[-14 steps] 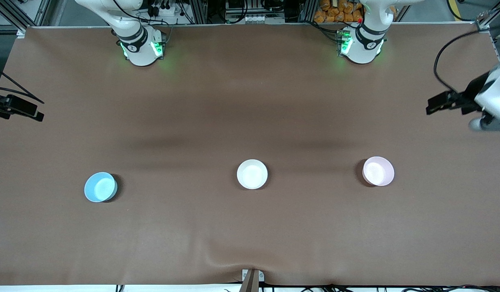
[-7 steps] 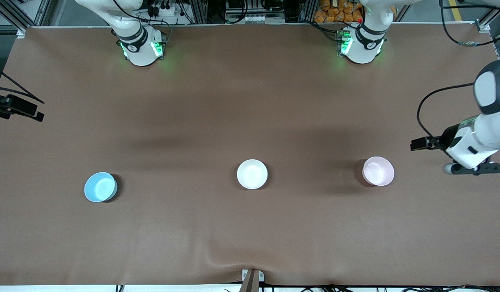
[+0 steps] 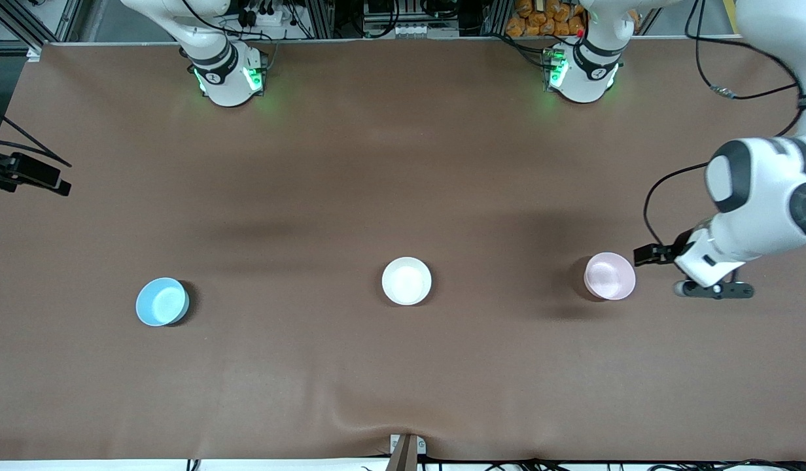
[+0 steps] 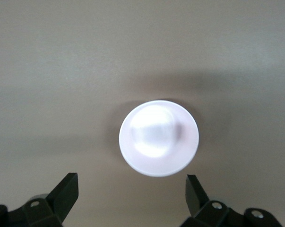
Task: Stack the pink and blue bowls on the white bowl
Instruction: 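Lower the left gripper and grasp the pink bowl rim, then carry the pink bowl onto the white bowl while the right gripper reaches the blue bowl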
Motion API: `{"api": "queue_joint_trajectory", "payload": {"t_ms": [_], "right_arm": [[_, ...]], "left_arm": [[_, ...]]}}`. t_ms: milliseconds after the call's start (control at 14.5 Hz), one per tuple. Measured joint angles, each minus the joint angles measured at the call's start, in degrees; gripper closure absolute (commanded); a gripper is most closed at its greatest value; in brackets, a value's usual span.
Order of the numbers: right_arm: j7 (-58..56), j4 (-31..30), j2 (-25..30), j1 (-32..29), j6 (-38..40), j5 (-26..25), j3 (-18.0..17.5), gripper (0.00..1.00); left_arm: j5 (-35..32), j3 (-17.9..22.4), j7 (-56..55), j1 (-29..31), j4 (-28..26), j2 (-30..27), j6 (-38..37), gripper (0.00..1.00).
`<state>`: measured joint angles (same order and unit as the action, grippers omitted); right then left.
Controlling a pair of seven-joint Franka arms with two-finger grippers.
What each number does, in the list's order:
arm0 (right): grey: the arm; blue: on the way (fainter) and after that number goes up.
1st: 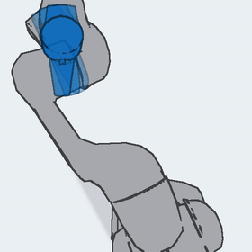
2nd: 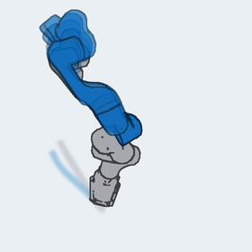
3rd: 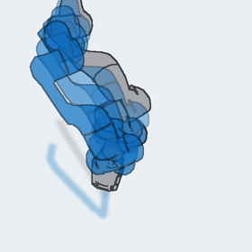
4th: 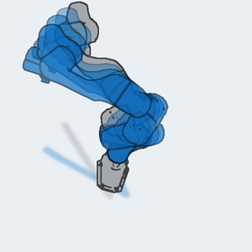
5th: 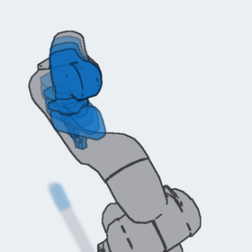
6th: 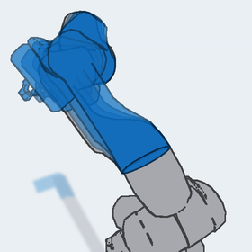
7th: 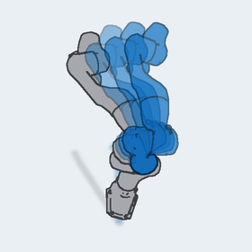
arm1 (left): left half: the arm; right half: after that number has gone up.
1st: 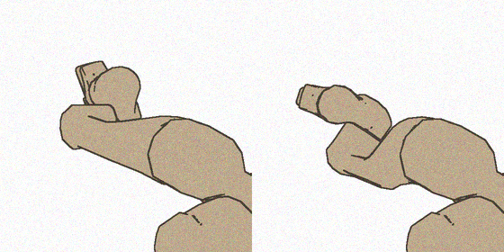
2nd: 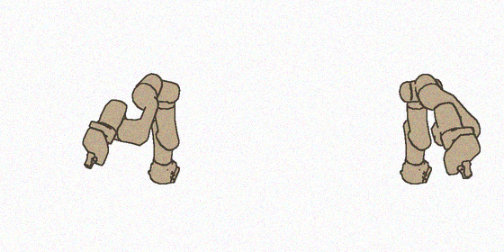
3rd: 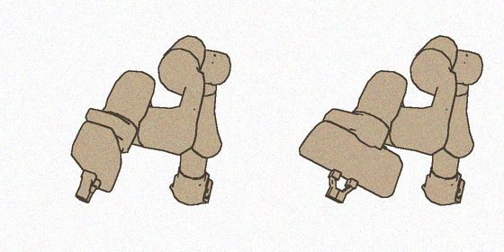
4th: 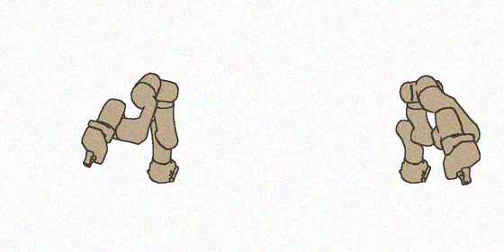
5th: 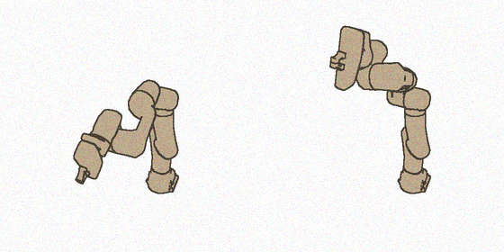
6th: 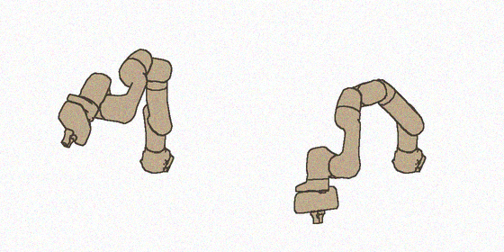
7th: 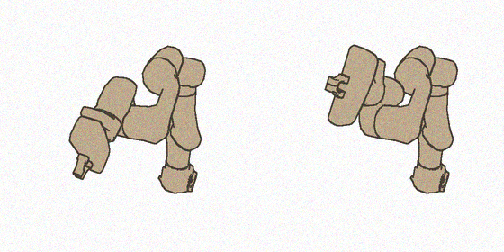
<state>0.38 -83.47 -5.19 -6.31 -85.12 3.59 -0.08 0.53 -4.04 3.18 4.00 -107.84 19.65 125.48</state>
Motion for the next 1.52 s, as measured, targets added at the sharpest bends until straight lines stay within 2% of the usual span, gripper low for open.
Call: {"api": "queue_joint_trajectory", "payload": {"t_ms": [207,276,552,690,828,897,966,1034,1172,1517], "right_arm": [[0.0,0.0,0.0,0.0,0.0,0.0,0.0,0.0],[0.0,0.0,0.0,0.0,0.0,0.0,0.0,0.0],[0.0,0.0,0.0,0.0,0.0,0.0,0.0,0.0],[0.0,0.0,0.0,0.0,0.01,0.0,0.0,0.0],[0.0,0.0,0.0,0.0,0.01,0.0,0.0,0.0],[0.0,0.0,0.0,0.0,0.01,0.0,0.0,0.0],[0.0,0.0,0.0,0.0,0.01,0.0,0.0,0.0],[0.0,0.0,0.0,0.0,0.01,0.0,0.0,0.0],[0.0,0.0,0.0,0.0,0.01,0.0,0.0,0.0],[0.0,0.0,0.0,0.0,0.01,0.0,0.0,0.0]], "left_arm": [[0.0,-0.01,0.77,0.01,-3.05,1.33,4.55,0.24],[0.0,-0.01,2.02,0.05,-3.57,1.71,5.76,0.29],[0.0,0.08,4.34,0.71,-5.65,4.46,12.4,0.33],[-0.01,0.15,4.91,1.03,-6.38,6.62,16.0,0.43],[-0.01,0.15,5.1,1.16,-6.41,8.35,18.01,0.67],[-0.01,0.15,5.11,1.16,-6.4,8.74,18.5,0.82],[-0.01,0.13,5.13,1.16,-6.39,8.83,18.6,0.88],[-0.01,0.1,5.14,1.16,-6.3,8.82,18.61,0.89],[-0.01,0.1,5.18,1.16,-6.1,8.82,18.63,1.0],[-0.01,-0.1,5.26,1.16,-5.51,8.09,18.68,1.0]]}}
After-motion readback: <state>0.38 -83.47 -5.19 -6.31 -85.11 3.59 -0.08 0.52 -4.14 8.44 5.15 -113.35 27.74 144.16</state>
